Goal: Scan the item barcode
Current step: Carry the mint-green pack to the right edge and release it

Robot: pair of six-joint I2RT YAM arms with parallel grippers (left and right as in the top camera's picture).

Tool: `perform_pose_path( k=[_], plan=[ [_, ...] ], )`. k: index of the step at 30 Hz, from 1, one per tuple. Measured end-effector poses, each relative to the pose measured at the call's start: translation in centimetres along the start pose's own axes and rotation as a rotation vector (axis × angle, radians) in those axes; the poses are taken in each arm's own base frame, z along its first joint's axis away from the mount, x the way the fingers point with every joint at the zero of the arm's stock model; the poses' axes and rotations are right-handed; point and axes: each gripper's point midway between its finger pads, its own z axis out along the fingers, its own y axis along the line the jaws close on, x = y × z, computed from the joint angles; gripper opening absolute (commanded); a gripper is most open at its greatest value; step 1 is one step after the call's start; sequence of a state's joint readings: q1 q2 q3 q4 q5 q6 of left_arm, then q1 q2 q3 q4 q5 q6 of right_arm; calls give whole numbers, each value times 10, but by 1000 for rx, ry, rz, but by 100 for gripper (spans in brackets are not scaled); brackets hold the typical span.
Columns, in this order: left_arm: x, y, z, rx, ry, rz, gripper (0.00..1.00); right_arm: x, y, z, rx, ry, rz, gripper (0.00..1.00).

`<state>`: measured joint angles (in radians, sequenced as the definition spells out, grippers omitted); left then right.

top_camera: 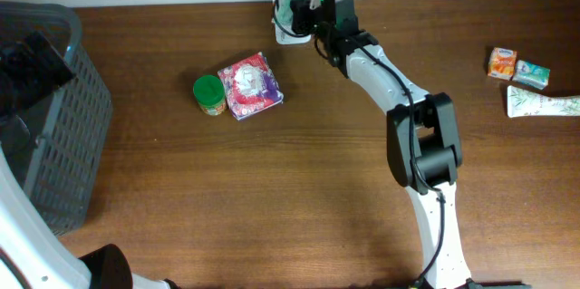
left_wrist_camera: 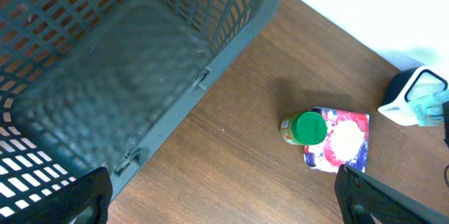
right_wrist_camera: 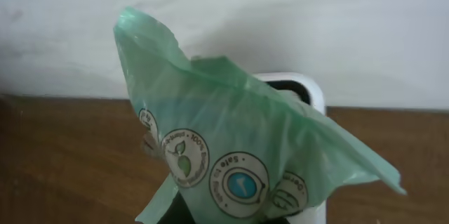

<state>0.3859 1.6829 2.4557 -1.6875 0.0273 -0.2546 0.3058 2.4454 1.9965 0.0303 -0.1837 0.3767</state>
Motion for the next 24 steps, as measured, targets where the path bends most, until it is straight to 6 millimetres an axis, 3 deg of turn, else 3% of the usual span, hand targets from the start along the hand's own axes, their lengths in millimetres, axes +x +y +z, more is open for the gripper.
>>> perform_pose_path(
  k=[3,7,12,16,17,19,21,24],
  plan=[
    [0,0,0,0,0,0,99,-11,-11,-3,7,-16,215,4],
    [0,0,0,0,0,0,99,-9,-6,-3,-18,2,419,4],
    [0,0,0,0,0,0,99,-6,-6,-3,-17,12,453,4],
    [0,0,0,0,-1,0,99,-14,-11,-11,0,66,370,4],
    [0,0,0,0,-1,0,99,-24,-28,-22,39,96,352,4],
    [0,0,0,0,-1,0,99,-54,-92,-64,163,130,367,4],
    [0,0,0,0,0,0,99,-76,-179,-133,331,157,472,4],
    [0,0,0,0,0,0,99,-55,-282,-226,569,230,660,4]
  ],
)
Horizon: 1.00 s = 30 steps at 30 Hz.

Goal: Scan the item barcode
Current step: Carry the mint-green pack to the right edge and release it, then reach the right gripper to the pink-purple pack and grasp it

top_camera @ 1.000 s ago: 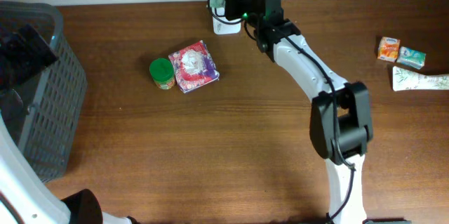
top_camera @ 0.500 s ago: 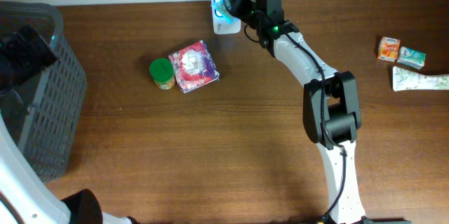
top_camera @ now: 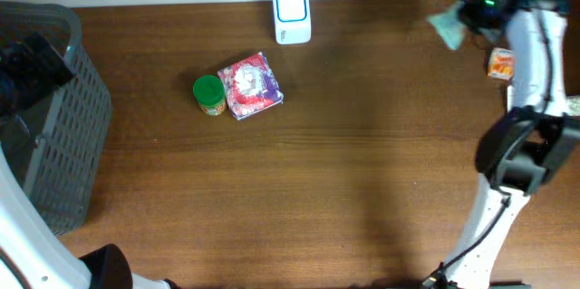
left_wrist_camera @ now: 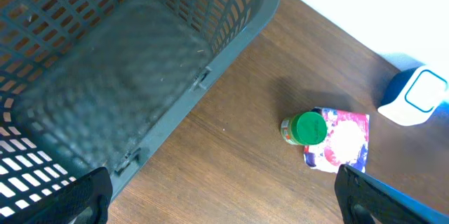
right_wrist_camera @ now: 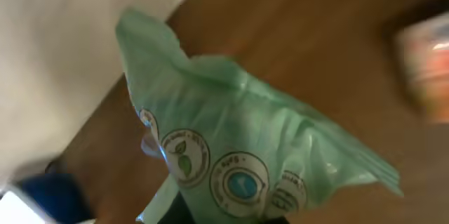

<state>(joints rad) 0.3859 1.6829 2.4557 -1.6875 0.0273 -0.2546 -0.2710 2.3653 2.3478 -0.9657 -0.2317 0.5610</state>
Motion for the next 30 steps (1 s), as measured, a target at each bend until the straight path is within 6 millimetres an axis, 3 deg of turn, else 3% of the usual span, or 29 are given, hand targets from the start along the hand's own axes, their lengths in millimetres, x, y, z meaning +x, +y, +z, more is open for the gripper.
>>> perform_pose_path(
  k=[1,3,4,5,6,8,11,13,14,15,16,17,18,19,21,22,23,26,28,29,30],
  plan=[
    [0,0,0,0,0,0,99,-16,-37,-9,51,-12,40,4],
    [0,0,0,0,0,0,99,-25,-106,-28,199,5,105,6],
    [0,0,0,0,0,0,99,-31,-129,-35,247,-7,128,16],
    [0,0,0,0,0,0,99,-40,-160,-46,299,-25,161,35],
    [0,0,0,0,0,0,99,-44,-183,-54,352,-33,176,71],
    [0,0,0,0,0,0,99,-45,-188,-55,386,-37,135,83],
    [0,0,0,0,0,0,99,-36,-174,-50,369,8,23,85],
    [0,0,0,0,0,0,99,-30,-155,-51,275,41,8,90],
    [0,0,0,0,-1,0,99,-24,-121,-68,155,56,-3,100],
    [0,0,0,0,0,0,99,-14,-87,-89,42,80,-24,100],
    [0,0,0,0,0,0,99,11,-34,-118,-106,133,-67,99],
    [0,0,0,0,0,0,99,48,26,-132,-246,206,-191,99],
    [0,0,0,0,0,0,99,83,63,-123,-300,273,-319,99],
    [0,0,0,0,0,0,99,106,84,-114,-324,311,-398,99],
    [0,0,0,0,-1,0,99,170,140,-76,-341,362,-623,99],
    [0,0,0,0,0,0,99,210,159,-59,-342,418,-706,100],
    [0,0,0,0,1,0,99,244,183,-34,-363,427,-786,93],
    [0,0,0,-1,1,0,99,328,212,28,-469,535,-867,91],
    [0,0,0,0,0,0,99,373,210,54,-536,652,-857,80],
    [0,0,0,0,0,0,99,395,200,69,-539,721,-841,71],
    [0,0,0,0,0,0,99,409,195,76,-560,773,-820,44]
  ],
)
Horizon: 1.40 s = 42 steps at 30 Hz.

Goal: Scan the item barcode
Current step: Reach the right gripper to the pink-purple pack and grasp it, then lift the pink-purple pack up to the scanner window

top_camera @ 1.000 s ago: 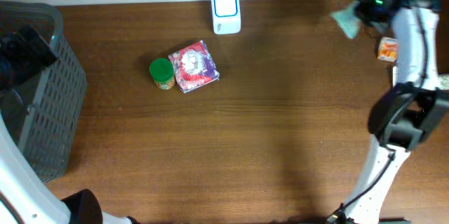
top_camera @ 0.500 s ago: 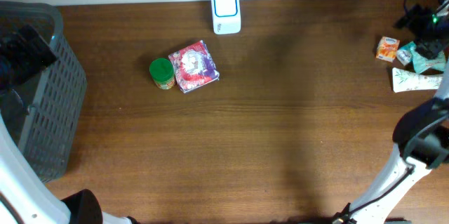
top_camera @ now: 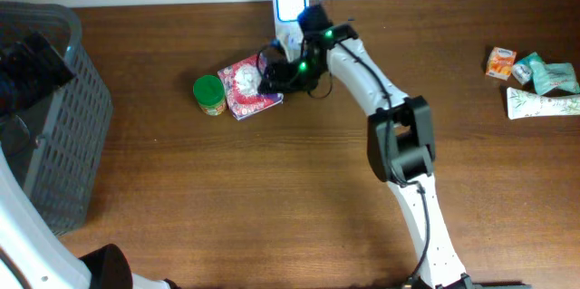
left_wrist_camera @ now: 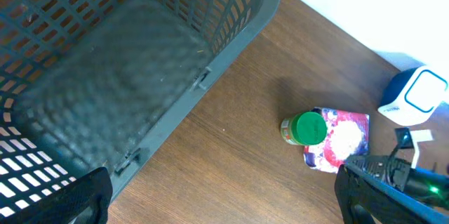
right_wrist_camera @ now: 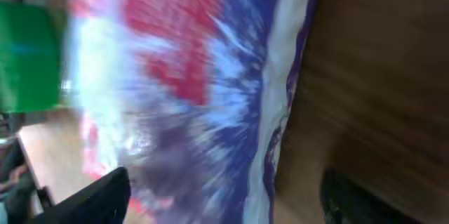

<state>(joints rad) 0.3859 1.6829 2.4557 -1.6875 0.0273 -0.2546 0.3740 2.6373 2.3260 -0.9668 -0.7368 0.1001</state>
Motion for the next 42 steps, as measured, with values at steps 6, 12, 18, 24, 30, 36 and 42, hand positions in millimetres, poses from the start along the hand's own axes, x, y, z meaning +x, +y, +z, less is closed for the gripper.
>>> perform_pose_path(
  k=[6,12,18,24,30,36,42],
  plan=[
    [0,0,0,0,0,0,99,16,0,-6,-1,67,70,4],
    [0,0,0,0,-1,0,99,55,-29,-200,893,31,243,4],
    [0,0,0,0,0,0,99,95,-66,-177,1277,143,226,44],
    [0,0,0,0,0,0,99,58,86,-84,925,-1,-91,99],
    [0,0,0,0,0,0,99,57,-11,-212,689,55,219,98],
    [0,0,0,0,1,0,99,82,-98,-142,20,8,335,79],
    [0,0,0,0,0,0,99,82,-81,-99,-169,-38,299,4]
  ],
)
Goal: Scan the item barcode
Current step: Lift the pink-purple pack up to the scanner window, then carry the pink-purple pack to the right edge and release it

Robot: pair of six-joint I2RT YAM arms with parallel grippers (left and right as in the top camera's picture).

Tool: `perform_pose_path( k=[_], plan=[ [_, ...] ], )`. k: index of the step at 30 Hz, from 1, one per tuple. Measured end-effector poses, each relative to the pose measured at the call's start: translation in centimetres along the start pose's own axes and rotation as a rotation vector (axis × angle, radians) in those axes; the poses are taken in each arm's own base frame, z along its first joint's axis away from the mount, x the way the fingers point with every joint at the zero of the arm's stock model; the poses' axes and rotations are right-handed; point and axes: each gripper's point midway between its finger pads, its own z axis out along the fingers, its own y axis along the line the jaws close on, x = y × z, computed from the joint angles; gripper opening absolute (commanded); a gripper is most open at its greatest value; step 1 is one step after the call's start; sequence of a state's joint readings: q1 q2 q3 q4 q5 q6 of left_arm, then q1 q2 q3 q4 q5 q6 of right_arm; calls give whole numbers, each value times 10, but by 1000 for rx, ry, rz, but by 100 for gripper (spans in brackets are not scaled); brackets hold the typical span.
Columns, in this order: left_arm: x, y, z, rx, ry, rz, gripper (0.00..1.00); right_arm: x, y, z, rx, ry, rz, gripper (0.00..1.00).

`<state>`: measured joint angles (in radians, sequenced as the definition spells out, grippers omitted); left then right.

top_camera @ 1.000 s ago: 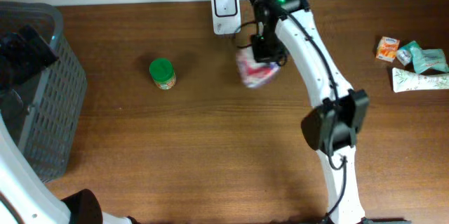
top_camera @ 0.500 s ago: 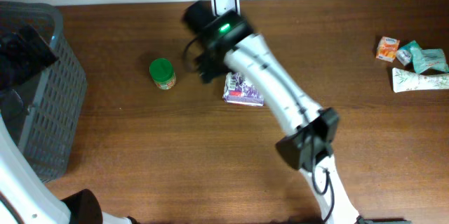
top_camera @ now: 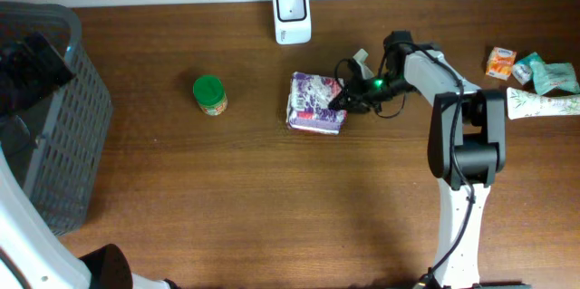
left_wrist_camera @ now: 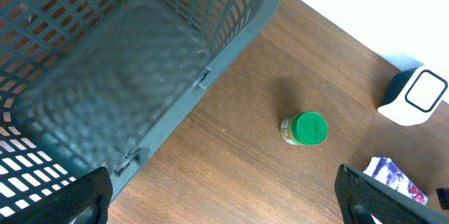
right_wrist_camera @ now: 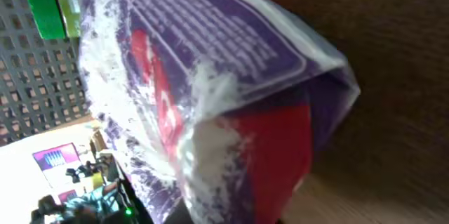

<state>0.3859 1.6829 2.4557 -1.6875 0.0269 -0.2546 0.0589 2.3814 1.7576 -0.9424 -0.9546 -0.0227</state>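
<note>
The purple, red and white packet [top_camera: 314,103] is tipped up in the middle of the table, below and right of the white scanner [top_camera: 292,14]. My right gripper [top_camera: 350,98] is shut on the packet's right edge. The packet [right_wrist_camera: 210,90] fills the right wrist view and hides the fingers there. A corner of the packet [left_wrist_camera: 393,177] and the scanner [left_wrist_camera: 413,96] show in the left wrist view. My left gripper [left_wrist_camera: 224,206] hangs open by the basket, holding nothing.
A grey mesh basket [top_camera: 54,144] stands at the left edge. A green-lidded jar [top_camera: 209,94] stands alone left of the packet. An orange carton [top_camera: 501,62], a green bag [top_camera: 546,74] and a tube [top_camera: 542,104] lie at the far right.
My right gripper was open at the packet lying beside the jar. Now it is shut on the packet, which has moved right, away from the jar, and stands tipped up.
My right gripper first held a green bag at the scanner, then held it over the far right of the table. Later the bag lay among the items there and the gripper was open at the packet. Now it holds the packet mid-table. The left arm stayed still.
</note>
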Motion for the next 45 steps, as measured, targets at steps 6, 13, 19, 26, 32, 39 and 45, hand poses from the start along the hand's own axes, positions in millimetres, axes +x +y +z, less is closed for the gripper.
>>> perform_pose_path(
  k=[6,13,19,26,32,39,45],
  plan=[
    [0,0,0,0,0,0,99,-56,111,-51,-149,-157,-298,4],
    [0,0,0,0,0,0,99,-43,239,-129,-83,-350,-861,4],
    [0,0,0,0,0,0,99,-53,215,-128,54,-356,-728,4],
    [0,0,0,0,0,0,99,-45,204,-124,74,-319,-658,4],
    [0,0,0,0,0,0,99,-40,188,-122,134,-287,-589,4],
    [0,0,0,0,0,0,99,4,69,-137,1108,-233,-8,4],
    [0,0,0,0,0,0,99,15,50,-33,1188,-28,-120,99]
  ],
)
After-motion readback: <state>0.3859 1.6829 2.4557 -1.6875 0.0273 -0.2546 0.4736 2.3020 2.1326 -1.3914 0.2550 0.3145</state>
